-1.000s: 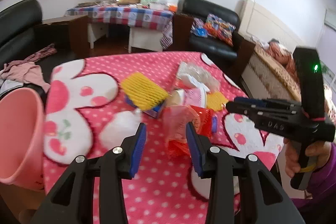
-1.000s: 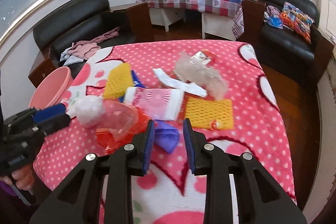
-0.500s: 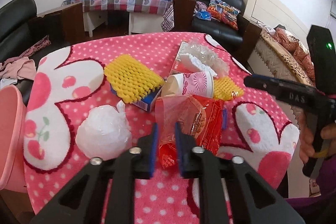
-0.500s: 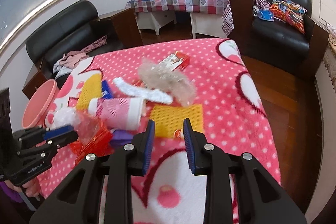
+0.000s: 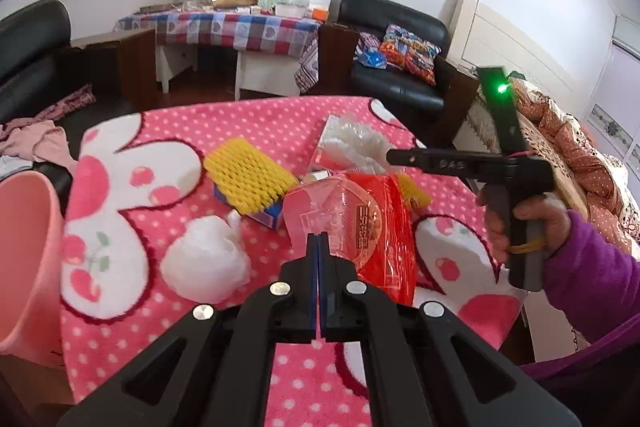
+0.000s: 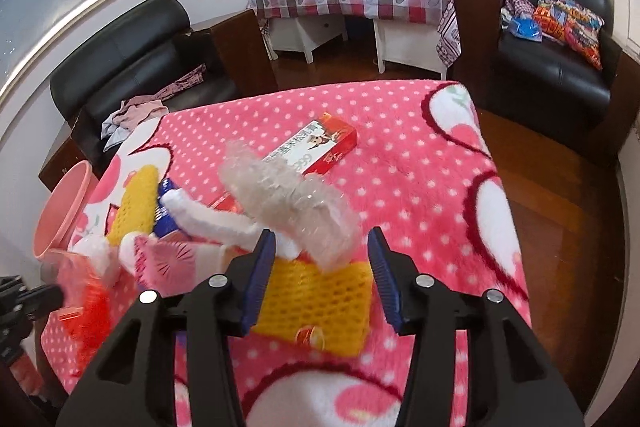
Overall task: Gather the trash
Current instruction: 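Grasp the red snack bag with the left tool while the right tool grasps the clear bubble plastic, then carry the red bag and bubble plastic over the pink bucket and open both tools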
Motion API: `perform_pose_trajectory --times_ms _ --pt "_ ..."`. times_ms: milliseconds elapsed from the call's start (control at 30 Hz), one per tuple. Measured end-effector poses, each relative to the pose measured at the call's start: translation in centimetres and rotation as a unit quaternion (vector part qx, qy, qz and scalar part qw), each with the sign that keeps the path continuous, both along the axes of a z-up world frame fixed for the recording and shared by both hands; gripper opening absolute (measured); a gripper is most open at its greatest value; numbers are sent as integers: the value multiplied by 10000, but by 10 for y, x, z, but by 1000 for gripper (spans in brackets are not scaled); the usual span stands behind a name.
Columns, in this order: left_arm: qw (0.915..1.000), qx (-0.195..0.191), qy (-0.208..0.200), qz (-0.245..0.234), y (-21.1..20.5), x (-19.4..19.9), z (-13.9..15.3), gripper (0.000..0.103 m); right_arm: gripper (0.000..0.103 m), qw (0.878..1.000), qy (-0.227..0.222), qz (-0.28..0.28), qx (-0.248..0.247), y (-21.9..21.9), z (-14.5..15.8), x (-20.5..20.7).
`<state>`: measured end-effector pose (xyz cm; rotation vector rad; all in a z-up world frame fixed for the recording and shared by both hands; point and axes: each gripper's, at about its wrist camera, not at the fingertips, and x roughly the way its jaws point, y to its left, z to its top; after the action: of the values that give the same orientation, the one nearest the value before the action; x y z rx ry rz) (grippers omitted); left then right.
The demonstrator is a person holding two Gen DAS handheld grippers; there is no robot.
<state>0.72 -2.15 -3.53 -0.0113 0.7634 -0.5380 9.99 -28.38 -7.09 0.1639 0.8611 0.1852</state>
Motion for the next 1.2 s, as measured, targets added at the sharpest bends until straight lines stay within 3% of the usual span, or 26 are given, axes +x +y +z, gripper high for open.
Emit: perform_pose_trajectory --times_ms 100,200,467,667,867,1200 --pt "9999 -42 -16 116 5 -1 5 0 48 10000 64 -54 42 -2 -5 6" --pt "9998 -69 -14 195 9 0 8 0 35 9999 97 -82 10 -1 -8 4" --pt "9994 -112 -73 305 12 -2 12 0 22 9996 -214 -143 -125 3 6 -16" --pt "9981 -170 -169 573 24 -4 19 0 20 9977 -587 -122 -308 15 37 -36" --pt "9939 -283 -308 1017 47 -7 30 0 20 9943 -841 308 -583 55 65 -49" --pt "9762 -206 -618 2070 113 -19 50 0 21 9837 -1093 1227 -733 148 85 -46"
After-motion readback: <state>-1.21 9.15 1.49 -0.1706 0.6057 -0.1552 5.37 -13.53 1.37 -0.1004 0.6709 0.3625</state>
